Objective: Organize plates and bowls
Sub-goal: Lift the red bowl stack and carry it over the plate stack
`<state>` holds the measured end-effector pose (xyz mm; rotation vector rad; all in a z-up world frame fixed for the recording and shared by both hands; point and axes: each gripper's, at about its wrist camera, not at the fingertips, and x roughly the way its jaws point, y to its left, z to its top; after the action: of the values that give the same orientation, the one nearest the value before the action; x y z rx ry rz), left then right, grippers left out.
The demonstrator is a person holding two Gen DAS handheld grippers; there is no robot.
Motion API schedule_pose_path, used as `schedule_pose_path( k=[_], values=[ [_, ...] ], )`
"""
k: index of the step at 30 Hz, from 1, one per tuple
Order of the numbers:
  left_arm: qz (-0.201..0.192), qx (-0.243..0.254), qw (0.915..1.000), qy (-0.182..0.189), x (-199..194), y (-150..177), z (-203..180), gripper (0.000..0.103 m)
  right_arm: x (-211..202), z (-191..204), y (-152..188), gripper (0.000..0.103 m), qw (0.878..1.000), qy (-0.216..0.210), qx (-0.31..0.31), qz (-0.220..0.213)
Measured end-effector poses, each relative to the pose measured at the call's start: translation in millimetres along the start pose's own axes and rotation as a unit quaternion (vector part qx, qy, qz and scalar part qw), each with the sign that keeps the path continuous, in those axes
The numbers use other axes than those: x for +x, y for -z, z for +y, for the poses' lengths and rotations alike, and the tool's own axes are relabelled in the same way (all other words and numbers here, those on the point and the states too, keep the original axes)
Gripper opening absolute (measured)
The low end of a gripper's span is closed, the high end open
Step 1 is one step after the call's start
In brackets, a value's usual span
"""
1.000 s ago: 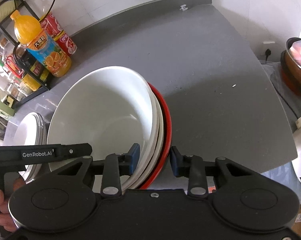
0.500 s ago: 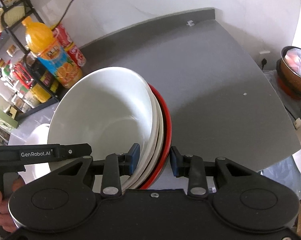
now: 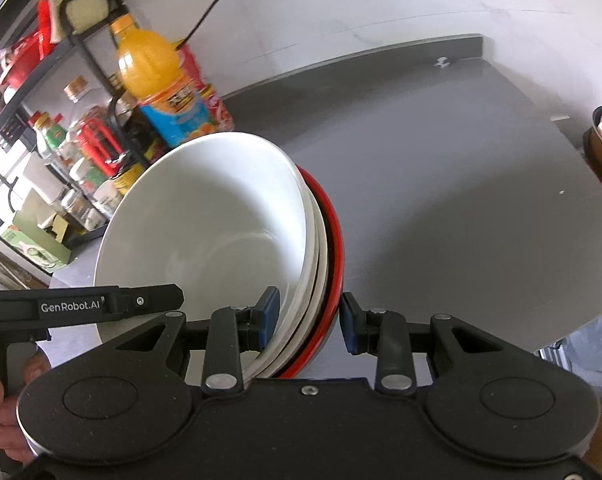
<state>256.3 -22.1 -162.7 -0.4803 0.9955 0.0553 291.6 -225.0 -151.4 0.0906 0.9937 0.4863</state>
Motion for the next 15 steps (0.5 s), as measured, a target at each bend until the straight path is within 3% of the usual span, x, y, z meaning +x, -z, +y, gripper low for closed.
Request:
schedule_pose_path(
  k=[15],
  values=[
    [0.003, -0.004, 1.0000, 0.005, -32.2, 2.5, 92.7, 0.030, 19.5, 81.9, 30.3, 0.032, 1.000, 0.003, 0.005, 0.002]
  ],
)
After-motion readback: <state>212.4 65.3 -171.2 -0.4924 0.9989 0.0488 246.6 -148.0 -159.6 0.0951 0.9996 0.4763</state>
